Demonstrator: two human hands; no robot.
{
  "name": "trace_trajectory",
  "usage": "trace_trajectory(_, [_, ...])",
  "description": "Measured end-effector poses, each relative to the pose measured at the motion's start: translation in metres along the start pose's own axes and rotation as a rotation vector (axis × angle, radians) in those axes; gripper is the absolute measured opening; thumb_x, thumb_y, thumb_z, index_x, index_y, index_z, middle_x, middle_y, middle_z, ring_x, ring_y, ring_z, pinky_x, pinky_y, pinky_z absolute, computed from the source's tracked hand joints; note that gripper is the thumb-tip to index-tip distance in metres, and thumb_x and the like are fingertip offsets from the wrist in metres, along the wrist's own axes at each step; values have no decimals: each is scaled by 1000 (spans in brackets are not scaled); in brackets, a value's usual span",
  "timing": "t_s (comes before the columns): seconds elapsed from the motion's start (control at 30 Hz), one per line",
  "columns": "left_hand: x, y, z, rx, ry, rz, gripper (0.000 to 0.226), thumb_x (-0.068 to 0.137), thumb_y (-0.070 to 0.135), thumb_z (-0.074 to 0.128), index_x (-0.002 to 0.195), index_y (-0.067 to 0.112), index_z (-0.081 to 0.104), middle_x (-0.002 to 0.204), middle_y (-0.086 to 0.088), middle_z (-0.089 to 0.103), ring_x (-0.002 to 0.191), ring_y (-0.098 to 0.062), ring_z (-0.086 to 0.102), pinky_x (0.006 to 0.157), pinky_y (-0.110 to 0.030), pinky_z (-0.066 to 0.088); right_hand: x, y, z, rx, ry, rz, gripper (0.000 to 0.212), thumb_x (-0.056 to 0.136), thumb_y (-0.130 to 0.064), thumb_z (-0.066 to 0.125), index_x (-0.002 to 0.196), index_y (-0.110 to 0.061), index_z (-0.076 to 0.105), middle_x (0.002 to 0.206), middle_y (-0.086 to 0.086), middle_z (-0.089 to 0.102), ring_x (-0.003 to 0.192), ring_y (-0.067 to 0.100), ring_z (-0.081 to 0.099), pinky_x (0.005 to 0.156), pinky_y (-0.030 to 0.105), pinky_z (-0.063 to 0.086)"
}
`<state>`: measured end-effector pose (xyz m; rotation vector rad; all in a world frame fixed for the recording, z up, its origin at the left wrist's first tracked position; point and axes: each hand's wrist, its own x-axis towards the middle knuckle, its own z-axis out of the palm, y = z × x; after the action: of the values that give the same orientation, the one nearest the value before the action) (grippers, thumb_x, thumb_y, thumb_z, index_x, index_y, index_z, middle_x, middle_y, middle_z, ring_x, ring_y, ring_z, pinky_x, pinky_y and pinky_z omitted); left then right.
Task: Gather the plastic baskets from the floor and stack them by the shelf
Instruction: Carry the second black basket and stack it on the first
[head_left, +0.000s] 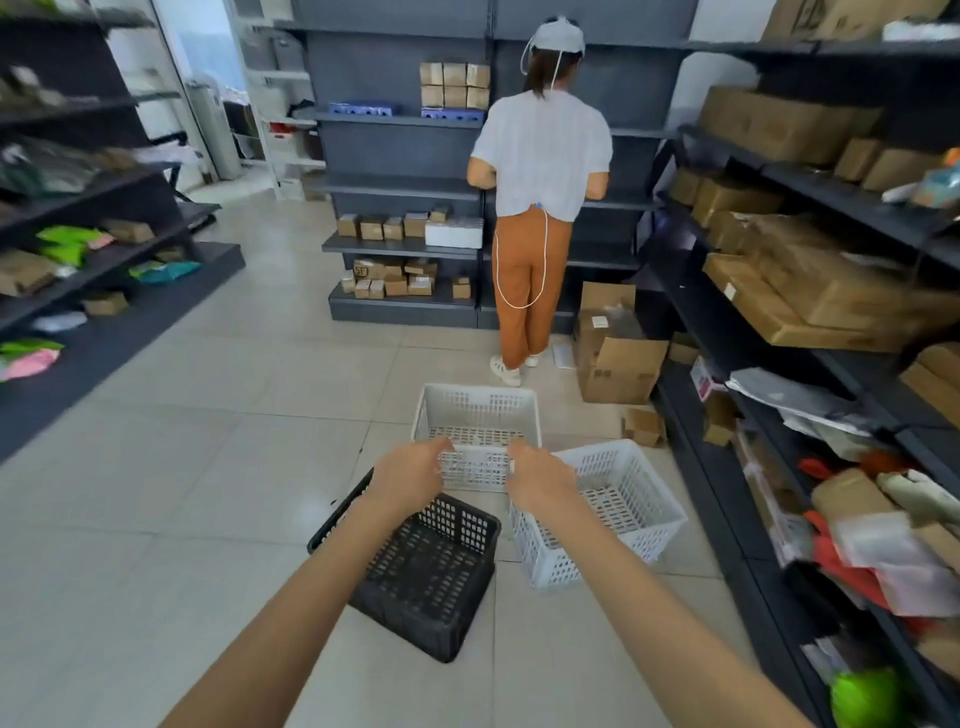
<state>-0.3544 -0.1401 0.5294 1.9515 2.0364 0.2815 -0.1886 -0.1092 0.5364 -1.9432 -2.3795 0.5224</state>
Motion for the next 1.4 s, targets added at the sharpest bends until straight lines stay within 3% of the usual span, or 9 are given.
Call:
trace_trajectory(0.2, [25, -89, -3, 100, -122, 97, 50, 85, 9, 44, 132, 24, 43, 128, -7, 60, 113, -29, 57, 87, -39, 48, 40, -31, 40, 6, -59, 80, 37, 91, -13, 45, 128, -14, 43, 127, 11, 57, 115, 31, 54, 90, 37, 44])
trace_trajectory(0.4, [77, -139, 1, 37, -184, 106, 53, 86, 11, 45, 137, 25, 40, 131, -8, 57, 113, -29, 57, 85, -35, 46, 81, -50, 76, 18, -124, 176, 59, 89, -12, 46, 144, -18, 26, 125, 12, 59, 112, 30, 57, 85, 37, 47])
trace_trajectory(0.5, [117, -155, 8, 18, -206, 101, 53, 88, 17, 45, 140, 23, 35, 136, -9, 53, 118, -29, 54, 90, -37, 46, 108, -42, 90, -15, -141, 209, 50, 89, -13, 45, 137, -18, 35, 124, 9, 60, 112, 28, 58, 86, 36, 48])
trace_trajectory(0.63, [159, -172, 16, -30, -165, 61, 52, 88, 19, 45, 139, 24, 35, 130, -8, 58, 110, -29, 58, 85, -38, 48, 147, -32, 100, -51, -184, 273, 43, 90, -15, 44, 131, -19, 36, 121, 7, 61, 108, 27, 60, 85, 38, 48])
trace_trajectory(0.9, [233, -232, 50, -48, -231, 42, 52, 89, 19, 45, 139, 27, 33, 120, -7, 63, 103, -28, 61, 82, -38, 50, 212, -27, 134, 24, -154, 443, 63, 86, -18, 49, 142, -17, 19, 125, 14, 56, 110, 34, 57, 88, 41, 46])
trace_trajectory(1.27, [322, -368, 141, -26, -289, -115, 45, 90, 23, 43, 134, 31, 40, 117, 1, 65, 104, -23, 62, 87, -38, 48, 236, -21, 295, 80, -362, 711, 67, 84, -15, 42, 144, -23, 13, 116, 6, 59, 89, 27, 62, 66, 30, 42])
trace_trajectory(1.4, [349, -423, 194, 7, -367, -92, 48, 88, 25, 47, 135, 29, 39, 119, 2, 65, 104, -22, 62, 87, -38, 47, 244, -10, 364, 148, -351, 785, 69, 82, -12, 48, 144, -19, 19, 120, 11, 56, 102, 30, 57, 74, 36, 48])
